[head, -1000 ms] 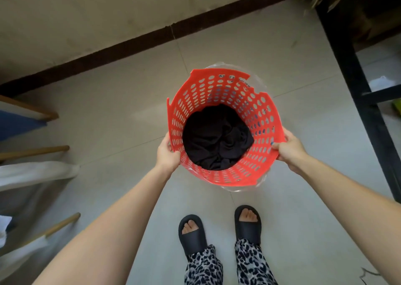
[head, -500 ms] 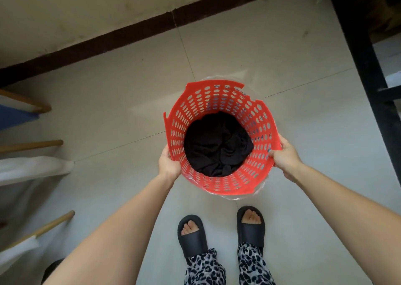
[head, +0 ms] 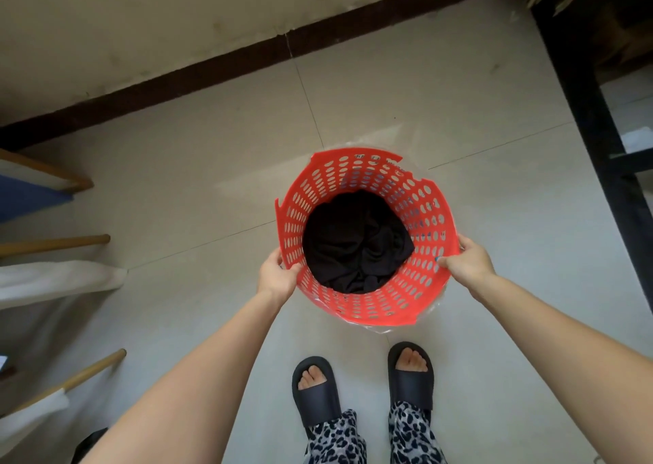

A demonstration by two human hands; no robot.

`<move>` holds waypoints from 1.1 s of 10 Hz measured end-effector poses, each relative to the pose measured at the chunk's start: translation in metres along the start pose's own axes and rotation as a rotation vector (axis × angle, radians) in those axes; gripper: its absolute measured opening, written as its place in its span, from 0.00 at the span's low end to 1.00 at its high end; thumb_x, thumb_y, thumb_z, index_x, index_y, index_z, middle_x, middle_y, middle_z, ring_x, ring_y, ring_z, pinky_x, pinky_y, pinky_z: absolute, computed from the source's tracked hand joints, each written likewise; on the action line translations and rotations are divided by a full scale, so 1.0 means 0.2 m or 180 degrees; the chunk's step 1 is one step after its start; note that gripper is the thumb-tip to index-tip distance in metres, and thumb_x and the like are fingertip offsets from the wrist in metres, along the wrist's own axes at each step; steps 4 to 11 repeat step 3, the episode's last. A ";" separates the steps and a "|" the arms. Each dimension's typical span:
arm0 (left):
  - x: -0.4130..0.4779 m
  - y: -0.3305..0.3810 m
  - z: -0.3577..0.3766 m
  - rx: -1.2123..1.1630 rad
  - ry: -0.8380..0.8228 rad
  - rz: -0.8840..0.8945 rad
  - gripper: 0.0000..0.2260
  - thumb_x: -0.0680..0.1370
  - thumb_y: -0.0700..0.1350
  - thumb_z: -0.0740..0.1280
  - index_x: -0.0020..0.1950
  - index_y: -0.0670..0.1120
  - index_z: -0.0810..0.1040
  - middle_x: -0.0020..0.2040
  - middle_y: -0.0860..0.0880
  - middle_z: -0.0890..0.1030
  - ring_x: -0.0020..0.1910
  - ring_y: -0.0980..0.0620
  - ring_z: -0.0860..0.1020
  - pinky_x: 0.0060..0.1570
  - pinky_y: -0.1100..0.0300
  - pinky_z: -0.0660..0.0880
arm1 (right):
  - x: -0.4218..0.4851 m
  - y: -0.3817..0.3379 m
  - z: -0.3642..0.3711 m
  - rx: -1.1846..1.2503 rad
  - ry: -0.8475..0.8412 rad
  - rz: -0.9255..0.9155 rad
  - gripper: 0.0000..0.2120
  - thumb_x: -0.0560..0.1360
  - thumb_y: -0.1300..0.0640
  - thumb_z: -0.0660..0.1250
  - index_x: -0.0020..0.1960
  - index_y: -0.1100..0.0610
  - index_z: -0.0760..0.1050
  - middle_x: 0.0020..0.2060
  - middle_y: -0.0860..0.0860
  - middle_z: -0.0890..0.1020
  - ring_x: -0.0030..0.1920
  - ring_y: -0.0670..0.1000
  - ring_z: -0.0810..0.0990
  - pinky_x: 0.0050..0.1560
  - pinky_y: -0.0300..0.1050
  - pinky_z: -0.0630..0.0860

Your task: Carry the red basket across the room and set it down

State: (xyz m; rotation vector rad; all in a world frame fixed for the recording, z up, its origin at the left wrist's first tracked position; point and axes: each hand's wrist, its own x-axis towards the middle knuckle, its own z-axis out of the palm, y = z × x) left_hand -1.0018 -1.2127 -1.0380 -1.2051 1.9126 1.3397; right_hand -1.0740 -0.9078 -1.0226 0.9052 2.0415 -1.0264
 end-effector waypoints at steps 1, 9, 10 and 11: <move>-0.06 0.04 -0.03 0.0184 0.0040 -0.0006 0.24 0.78 0.41 0.70 0.74 0.42 0.71 0.68 0.42 0.79 0.67 0.43 0.76 0.61 0.53 0.73 | -0.07 -0.04 -0.02 -0.0426 0.0033 -0.0196 0.27 0.69 0.67 0.70 0.67 0.56 0.73 0.57 0.57 0.83 0.56 0.58 0.82 0.59 0.52 0.77; -0.23 0.21 -0.14 0.0224 -0.0084 0.0136 0.26 0.77 0.38 0.71 0.74 0.39 0.69 0.72 0.39 0.74 0.73 0.42 0.72 0.70 0.52 0.68 | -0.21 -0.20 -0.08 -0.0476 -0.0137 -0.0492 0.32 0.67 0.67 0.74 0.70 0.60 0.71 0.64 0.58 0.79 0.63 0.57 0.79 0.65 0.51 0.73; -0.23 0.21 -0.14 0.0224 -0.0084 0.0136 0.26 0.77 0.38 0.71 0.74 0.39 0.69 0.72 0.39 0.74 0.73 0.42 0.72 0.70 0.52 0.68 | -0.21 -0.20 -0.08 -0.0476 -0.0137 -0.0492 0.32 0.67 0.67 0.74 0.70 0.60 0.71 0.64 0.58 0.79 0.63 0.57 0.79 0.65 0.51 0.73; -0.23 0.21 -0.14 0.0224 -0.0084 0.0136 0.26 0.77 0.38 0.71 0.74 0.39 0.69 0.72 0.39 0.74 0.73 0.42 0.72 0.70 0.52 0.68 | -0.21 -0.20 -0.08 -0.0476 -0.0137 -0.0492 0.32 0.67 0.67 0.74 0.70 0.60 0.71 0.64 0.58 0.79 0.63 0.57 0.79 0.65 0.51 0.73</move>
